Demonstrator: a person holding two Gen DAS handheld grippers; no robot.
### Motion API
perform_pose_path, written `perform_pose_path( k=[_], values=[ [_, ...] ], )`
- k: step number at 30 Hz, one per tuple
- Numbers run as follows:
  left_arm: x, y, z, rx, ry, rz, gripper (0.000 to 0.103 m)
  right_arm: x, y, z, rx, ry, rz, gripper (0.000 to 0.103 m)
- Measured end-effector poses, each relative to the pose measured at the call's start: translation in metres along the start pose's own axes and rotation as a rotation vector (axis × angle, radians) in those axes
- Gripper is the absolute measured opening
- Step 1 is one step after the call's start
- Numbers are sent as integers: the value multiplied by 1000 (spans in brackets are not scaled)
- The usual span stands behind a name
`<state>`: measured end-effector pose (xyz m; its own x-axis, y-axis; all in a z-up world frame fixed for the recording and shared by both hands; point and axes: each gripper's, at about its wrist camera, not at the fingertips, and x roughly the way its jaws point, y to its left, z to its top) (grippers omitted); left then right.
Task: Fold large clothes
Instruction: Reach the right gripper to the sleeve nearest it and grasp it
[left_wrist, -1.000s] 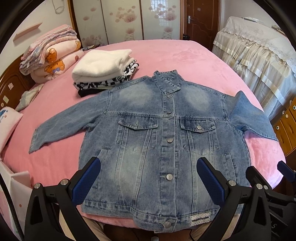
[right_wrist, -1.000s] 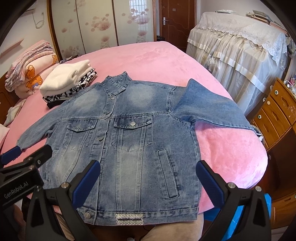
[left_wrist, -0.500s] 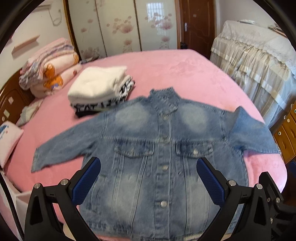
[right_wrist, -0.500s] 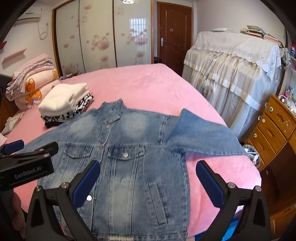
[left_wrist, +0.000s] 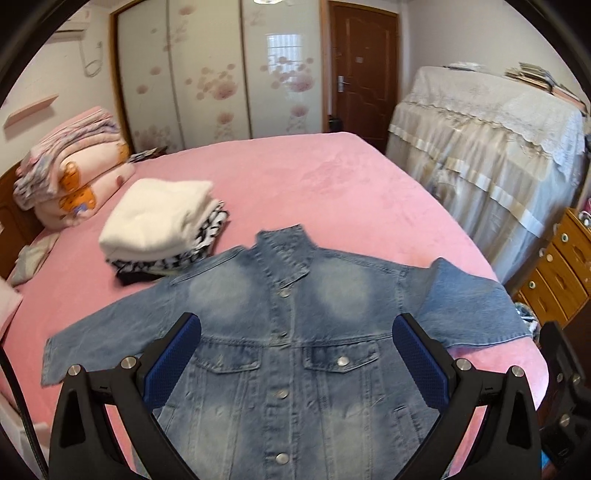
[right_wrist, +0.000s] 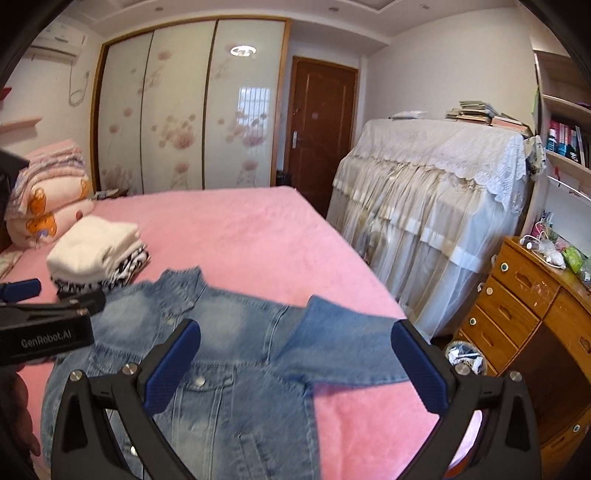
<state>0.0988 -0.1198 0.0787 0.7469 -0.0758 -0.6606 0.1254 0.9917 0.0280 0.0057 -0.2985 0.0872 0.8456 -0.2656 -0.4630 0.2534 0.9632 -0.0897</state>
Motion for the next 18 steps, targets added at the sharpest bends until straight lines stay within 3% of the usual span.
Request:
perform_pose_path(
  k=[4, 10, 15, 18],
  values=[
    [12, -19, 10, 14, -2, -80, 102, 11, -21, 4, 18, -19, -10, 103],
    [48, -46, 23, -22, 69, -157, 102, 42, -60, -4, 49, 9, -53, 103],
    [86, -72, 20, -1, 33, -189, 103, 74, -94, -17, 104, 53, -127, 103],
    [124, -94, 14, 37, 115, -212, 103, 102, -116, -30, 134, 106, -172, 103]
  ],
)
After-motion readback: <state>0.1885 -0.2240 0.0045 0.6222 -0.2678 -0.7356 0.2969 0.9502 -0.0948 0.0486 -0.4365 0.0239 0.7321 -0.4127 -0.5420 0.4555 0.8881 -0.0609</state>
